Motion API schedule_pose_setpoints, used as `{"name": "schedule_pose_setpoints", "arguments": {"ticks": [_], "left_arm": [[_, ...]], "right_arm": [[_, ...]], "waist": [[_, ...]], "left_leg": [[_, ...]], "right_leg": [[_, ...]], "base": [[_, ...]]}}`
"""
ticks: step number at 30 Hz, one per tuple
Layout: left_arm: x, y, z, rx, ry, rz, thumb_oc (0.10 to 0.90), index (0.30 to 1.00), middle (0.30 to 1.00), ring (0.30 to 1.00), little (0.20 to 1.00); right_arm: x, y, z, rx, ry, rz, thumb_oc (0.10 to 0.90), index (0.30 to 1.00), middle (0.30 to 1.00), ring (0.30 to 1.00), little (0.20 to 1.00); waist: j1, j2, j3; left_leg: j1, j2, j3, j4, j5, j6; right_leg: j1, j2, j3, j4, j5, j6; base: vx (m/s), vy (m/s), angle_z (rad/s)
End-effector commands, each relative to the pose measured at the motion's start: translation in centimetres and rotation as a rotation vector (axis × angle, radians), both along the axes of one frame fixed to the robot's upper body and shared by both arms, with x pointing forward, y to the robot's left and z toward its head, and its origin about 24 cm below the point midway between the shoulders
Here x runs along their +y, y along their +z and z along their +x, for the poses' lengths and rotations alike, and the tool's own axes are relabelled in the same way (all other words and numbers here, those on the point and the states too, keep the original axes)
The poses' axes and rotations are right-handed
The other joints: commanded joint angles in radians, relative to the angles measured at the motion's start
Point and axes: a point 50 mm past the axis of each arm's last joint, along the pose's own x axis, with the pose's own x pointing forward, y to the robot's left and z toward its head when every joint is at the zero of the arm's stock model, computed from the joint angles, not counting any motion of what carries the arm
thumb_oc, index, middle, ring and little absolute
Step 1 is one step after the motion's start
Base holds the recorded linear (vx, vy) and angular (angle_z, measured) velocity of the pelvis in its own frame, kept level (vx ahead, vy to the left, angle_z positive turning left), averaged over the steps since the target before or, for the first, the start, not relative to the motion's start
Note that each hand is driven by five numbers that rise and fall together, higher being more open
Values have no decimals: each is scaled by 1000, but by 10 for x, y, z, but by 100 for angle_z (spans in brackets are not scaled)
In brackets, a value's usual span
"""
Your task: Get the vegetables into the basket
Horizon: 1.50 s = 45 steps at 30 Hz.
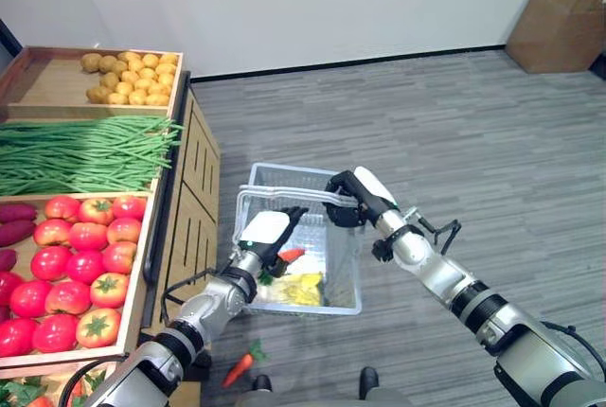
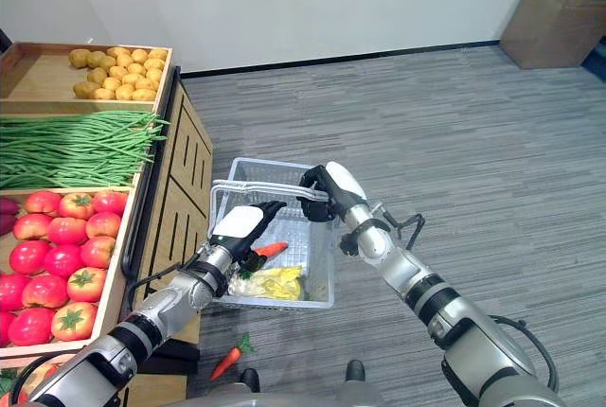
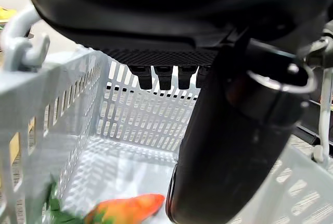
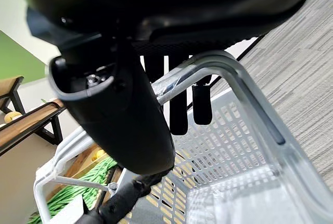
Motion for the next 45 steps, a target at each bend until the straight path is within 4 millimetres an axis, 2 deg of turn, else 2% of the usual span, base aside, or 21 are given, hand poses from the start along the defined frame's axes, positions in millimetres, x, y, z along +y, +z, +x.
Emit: {"name": "schedule_pose_setpoints", "arguments": {"ticks": [1,2,4,7,9,11,14,15,16,17,19,20,22,25,27,30,32,33,34,37,45], "left_arm": [[-23,49,20,-196,-106,-153,900,1000,1000,1000,1000],[-40,66,11,-195,-223,-263,900,1000,1000,1000,1000],[-45,71,8,-183,-259,-300,900,1000,1000,1000,1000],[-65,96,-12,-69,-475,-450,900,1000,1000,1000,1000],[-67,116,-22,8,-582,-540,900,1000,1000,1000,1000],[-64,118,-24,50,-586,-580,900,1000,1000,1000,1000],[-48,112,-33,223,-548,-744,900,1000,1000,1000,1000],[-47,112,-33,225,-548,-745,900,1000,1000,1000,1000],[-33,99,-36,308,-458,-839,900,1000,1000,1000,1000],[-33,99,-37,310,-457,-840,900,1000,1000,1000,1000],[-4,64,-46,464,-229,-1014,900,1000,1000,1000,1000],[-4,63,-46,466,-228,-1015,900,1000,1000,1000,1000],[17,34,-60,642,-82,-1113,900,1000,1000,1000,1000],[36,13,-70,648,25,-1016,900,1000,1000,1000,1000],[49,-9,-80,682,141,-983,900,1000,1000,1000,1000],[72,-59,-110,716,439,-898,900,1000,1000,1000,1000],[83,-90,-133,728,638,-736,900,1000,1000,1000,1000],[83,-90,-133,728,638,-736,900,1000,1000,1000,1000],[82,-106,-144,743,699,-578,900,1000,1000,1000,1000],[84,-136,-175,851,972,-603,900,1000,1000,1000,1000],[85,-159,-220,993,1179,-435,900,1000,1000,1000,1000]], "right_arm": [[16,63,23,-298,-25,187,400,300,300,300,300],[4,49,23,-266,-103,167,400,300,300,300,300],[1,46,23,-258,-122,162,400,300,300,300,300],[-16,26,23,-201,-226,126,400,300,300,300,300],[-30,10,18,-155,-279,83,400,300,300,300,300],[-35,4,15,-133,-298,67,400,300,300,300,300],[-66,-12,5,-76,-397,15,400,300,300,300,300],[-66,-13,5,-76,-396,15,400,300,300,300,300],[-84,-24,-4,-35,-472,9,400,300,300,300,300],[-84,-25,-4,-34,-471,9,400,300,300,300,300],[-112,-45,-25,43,-593,7,400,300,300,300,300],[-112,-45,-26,44,-592,6,400,300,300,300,300],[-132,-60,-46,102,-702,65,400,300,300,300,300],[-148,-78,-73,173,-784,94,400,300,300,300,300],[-158,-92,-92,235,-848,96,400,300,300,300,300],[-168,-115,-130,347,-940,93,400,300,300,300,300],[-171,-126,-149,395,-999,96,400,300,300,300,300],[-171,-126,-149,395,-999,96,400,300,300,300,300],[-170,-135,-161,444,-1028,78,400,300,300,300,300],[-168,-148,-183,527,-1074,72,400,300,300,300,300],[-158,-176,-235,718,-1265,152,400,300,300,300,300]], "waist": [[-2,-31,-48],[-2,-29,-50],[-1,-30,-51],[0,-22,-55],[-1,-14,-58],[0,-15,-59],[3,-13,-59],[2,-13,-60],[7,-13,-59],[6,-13,-60],[14,-12,-56],[13,-11,-58],[12,-6,-53],[7,-5,-52],[7,-5,-51],[6,-8,-50],[5,-8,-48],[4,-8,-49],[4,-10,-50],[-2,-12,-53],[-17,-12,-62]], "left_leg": [[10,20,25,2,-82,-25],[8,19,21,2,-82,-23],[7,19,19,2,-82,-22],[5,16,14,2,-83,-20],[4,11,12,2,-84,-19],[4,10,11,2,-83,-18],[0,8,6,2,-80,-18],[0,8,6,2,-80,-18],[-1,7,4,2,-79,-18],[0,7,4,2,-79,-18],[-4,6,-2,2,-75,-16],[-4,6,-2,2,-75,-16],[-7,3,-3,2,-72,-16],[-7,1,-3,2,-71,-15],[-7,1,-3,2,-70,-14],[-11,-1,-5,2,-67,-13],[-14,-1,-6,2,-63,-11],[-15,-1,-6,2,-63,-11],[-18,-1,-7,2,-62,-10],[-21,2,-1,2,-59,-10],[-14,8,8,2,-64,-13]], "right_leg": [[86,-40,-106,0,-147,34],[87,-42,-110,0,-147,34],[86,-43,-110,0,-147,34],[84,-46,-115,0,-144,37],[84,-48,-118,0,-141,39],[84,-49,-119,0,-141,39],[82,-52,-123,0,-137,40],[82,-52,-123,0,-137,40],[83,-54,-124,0,-136,40],[83,-54,-124,0,-136,40],[84,-55,-128,0,-134,38],[84,-55,-128,0,-135,38],[82,-56,-130,0,-132,38],[81,-57,-128,0,-132,38],[81,-58,-129,0,-131,39],[78,-58,-131,0,-129,38],[77,-58,-133,0,-128,36],[76,-58,-133,0,-128,36],[72,-57,-134,0,-128,36],[66,-55,-130,0,-124,34],[68,-46,-119,0,-129,26]], "base": [[0,0,0],[-6,3,3],[-4,3,2],[0,0,0],[-4,15,1],[-9,11,5],[-27,11,6],[-28,6,5],[-12,1,4],[0,0,0],[0,0,0],[0,0,0],[-26,4,5],[-9,1,1],[0,0,0],[0,0,0],[-16,-10,1],[0,0,0],[0,0,0],[-2,-3,1],[2,-1,0]]}}
